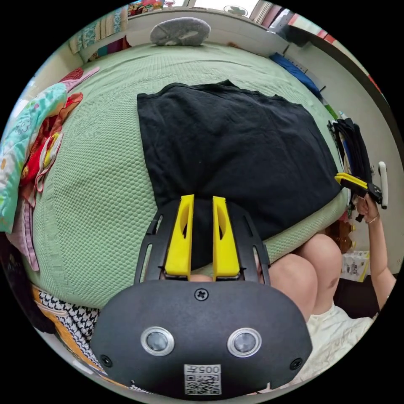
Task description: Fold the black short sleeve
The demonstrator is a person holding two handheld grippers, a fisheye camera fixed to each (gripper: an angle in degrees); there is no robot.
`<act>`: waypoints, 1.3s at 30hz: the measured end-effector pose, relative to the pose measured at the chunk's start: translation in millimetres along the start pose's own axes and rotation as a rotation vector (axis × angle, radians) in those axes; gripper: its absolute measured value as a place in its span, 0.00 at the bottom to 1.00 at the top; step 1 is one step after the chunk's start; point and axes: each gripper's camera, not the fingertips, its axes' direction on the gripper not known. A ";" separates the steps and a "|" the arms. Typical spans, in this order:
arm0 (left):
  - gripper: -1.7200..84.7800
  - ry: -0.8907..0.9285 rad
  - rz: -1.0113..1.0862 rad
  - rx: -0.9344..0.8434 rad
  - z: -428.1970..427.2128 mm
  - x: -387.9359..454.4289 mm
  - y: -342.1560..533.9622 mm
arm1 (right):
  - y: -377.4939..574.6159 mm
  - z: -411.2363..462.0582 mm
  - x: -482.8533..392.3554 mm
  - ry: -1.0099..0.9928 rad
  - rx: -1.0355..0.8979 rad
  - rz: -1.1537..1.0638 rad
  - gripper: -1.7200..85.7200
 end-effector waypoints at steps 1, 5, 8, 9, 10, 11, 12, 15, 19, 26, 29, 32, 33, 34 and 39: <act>0.11 0.021 -0.028 -0.003 2.7 1.0 -1.9 | 2.7 0.9 3.5 -0.016 0.031 0.032 0.09; 0.11 0.007 -0.044 -0.081 12.4 14.3 -8.9 | 3.4 2.0 15.2 -0.062 0.002 0.115 0.09; 0.10 -0.130 0.033 -0.133 20.2 43.0 -6.9 | 5.6 2.9 18.3 -0.074 -0.026 0.106 0.09; 0.10 -0.159 0.036 -0.137 24.1 51.0 -4.2 | 7.2 3.0 19.0 -0.080 -0.043 0.105 0.09; 0.10 -0.167 0.028 -0.134 28.0 56.0 -0.9 | 9.9 3.2 19.7 -0.088 -0.054 0.106 0.09; 0.10 -0.164 0.019 -0.131 29.8 57.5 0.8 | 11.6 3.7 19.9 -0.091 -0.062 0.104 0.09; 0.09 -0.146 -0.012 -0.121 32.2 58.7 4.3 | 15.4 3.8 20.1 -0.091 -0.065 0.093 0.09; 0.10 -0.074 -0.045 -0.096 29.8 70.8 12.6 | 23.0 0.5 24.8 -0.112 -0.058 0.071 0.09; 0.14 -0.020 0.110 0.029 5.2 142.1 17.5 | 38.4 -29.3 43.4 -0.180 0.057 0.046 0.12; 0.19 0.097 0.462 0.088 22.1 314.1 -1.1 | 56.7 -70.3 84.0 -0.113 0.189 0.087 0.12; 0.22 0.142 0.529 0.063 53.4 380.7 -14.4 | 63.4 -78.1 102.1 -0.096 0.214 0.116 0.12; 0.23 0.183 0.515 0.018 87.5 422.0 -29.6 | 68.0 -81.6 120.5 -0.094 0.225 0.140 0.12; 0.23 0.205 0.498 -0.021 102.4 431.6 -35.6 | 68.7 -82.4 127.8 -0.091 0.230 0.150 0.12; 0.22 0.197 0.484 -0.048 115.4 438.3 -39.6 | 68.2 -82.5 134.8 -0.097 0.230 0.157 0.11; 0.12 0.118 0.400 -0.012 128.3 433.5 -39.6 | 52.3 -75.6 155.5 -0.130 0.226 0.160 0.10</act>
